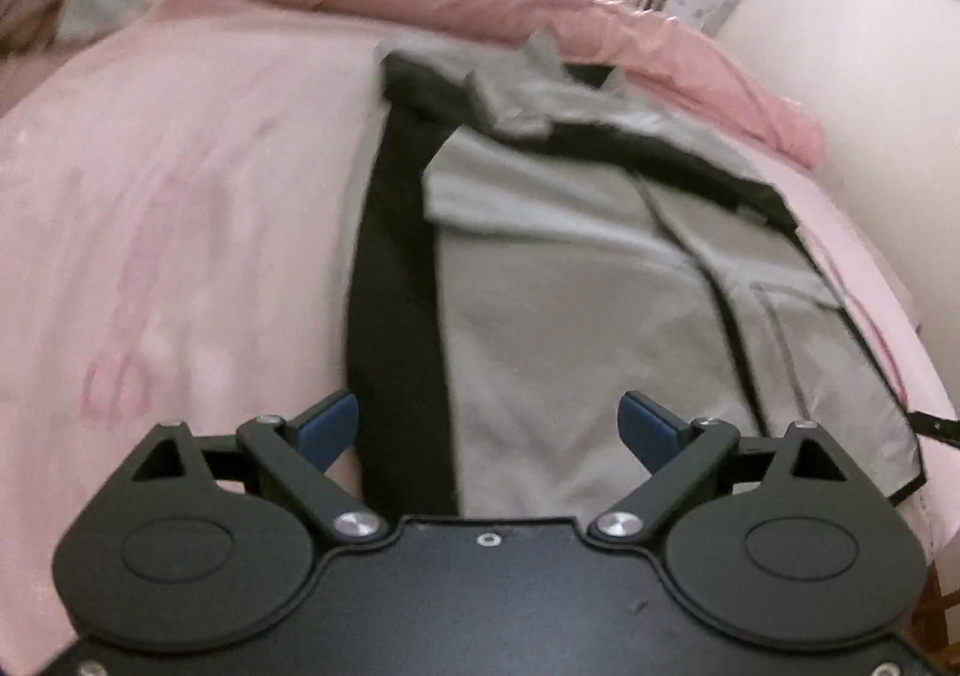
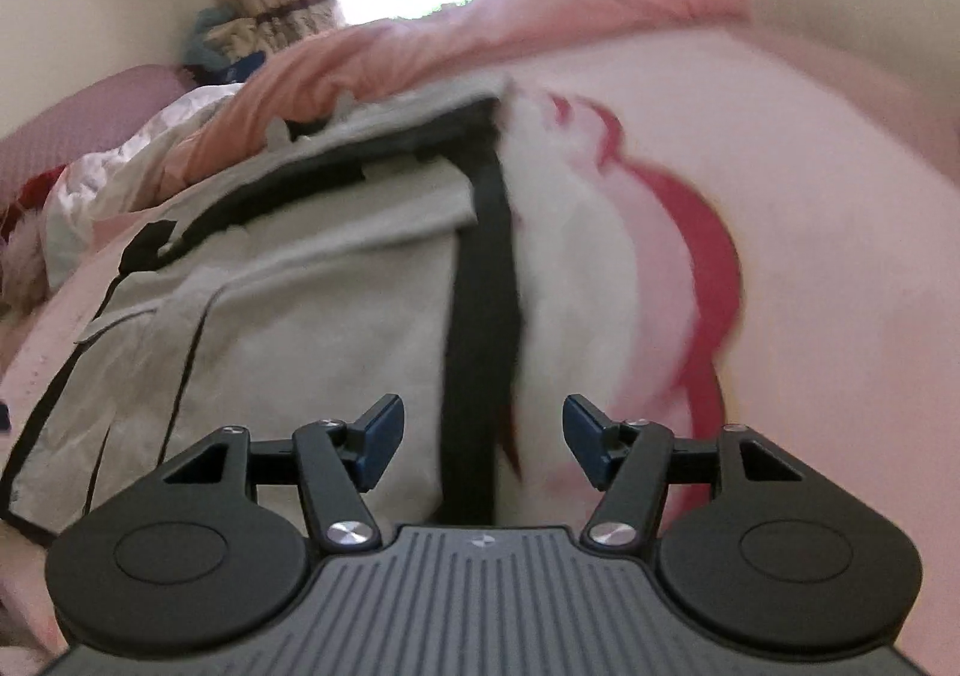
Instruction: Fold large clothes
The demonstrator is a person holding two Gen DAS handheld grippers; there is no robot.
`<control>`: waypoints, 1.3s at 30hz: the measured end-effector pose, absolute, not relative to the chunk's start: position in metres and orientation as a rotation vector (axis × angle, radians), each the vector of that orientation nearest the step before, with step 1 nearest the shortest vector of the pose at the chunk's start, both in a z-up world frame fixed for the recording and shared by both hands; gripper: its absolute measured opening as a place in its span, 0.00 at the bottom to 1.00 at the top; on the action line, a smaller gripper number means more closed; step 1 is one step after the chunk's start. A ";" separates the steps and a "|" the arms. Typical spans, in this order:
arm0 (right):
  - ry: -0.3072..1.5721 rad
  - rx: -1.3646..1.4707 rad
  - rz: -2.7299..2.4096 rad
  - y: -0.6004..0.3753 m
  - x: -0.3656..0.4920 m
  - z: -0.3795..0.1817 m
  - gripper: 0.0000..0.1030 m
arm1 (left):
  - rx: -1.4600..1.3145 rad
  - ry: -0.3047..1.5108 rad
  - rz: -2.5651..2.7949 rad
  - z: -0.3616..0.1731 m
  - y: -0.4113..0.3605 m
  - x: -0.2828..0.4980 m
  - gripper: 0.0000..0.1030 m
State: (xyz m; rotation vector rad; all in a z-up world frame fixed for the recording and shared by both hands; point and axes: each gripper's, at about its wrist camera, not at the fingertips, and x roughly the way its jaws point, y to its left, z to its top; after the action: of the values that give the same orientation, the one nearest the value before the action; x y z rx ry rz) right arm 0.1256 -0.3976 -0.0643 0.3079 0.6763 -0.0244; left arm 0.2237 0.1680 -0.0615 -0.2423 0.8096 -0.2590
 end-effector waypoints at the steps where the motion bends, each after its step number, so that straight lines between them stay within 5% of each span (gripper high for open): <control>1: 0.683 0.342 -0.023 -0.401 0.123 -0.069 0.70 | -0.251 0.825 -0.251 -0.067 0.170 0.220 0.92; 15: 0.689 0.547 0.134 -0.396 0.118 -0.089 0.70 | -0.441 0.925 -0.332 -0.088 0.189 0.190 0.92; 19: 0.692 0.529 0.194 -0.383 0.116 -0.086 0.79 | -0.545 0.934 -0.347 -0.088 0.193 0.192 0.91; 30: 0.700 0.571 0.177 -0.385 0.126 -0.092 0.65 | -0.504 0.923 -0.353 -0.090 0.181 0.204 0.75; 33: 0.707 0.576 0.159 -0.385 0.124 -0.092 0.52 | -0.512 0.933 -0.334 -0.088 0.184 0.202 0.48; 34: 0.708 0.582 0.159 -0.387 0.123 -0.091 0.50 | -0.532 0.939 -0.337 -0.089 0.185 0.202 0.20; 35: 0.710 0.586 0.162 -0.387 0.122 -0.091 0.48 | -0.559 0.943 -0.344 -0.090 0.187 0.202 0.08; 39: 0.714 0.569 0.150 -0.388 0.121 -0.086 0.27 | -0.566 0.903 -0.364 -0.080 0.184 0.202 0.06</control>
State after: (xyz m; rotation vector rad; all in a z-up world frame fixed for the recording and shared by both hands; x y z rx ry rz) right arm 0.1214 -0.3878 -0.0860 0.5686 0.7137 0.1498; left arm 0.2020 0.1844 -0.0800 -0.5659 0.9032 -0.3635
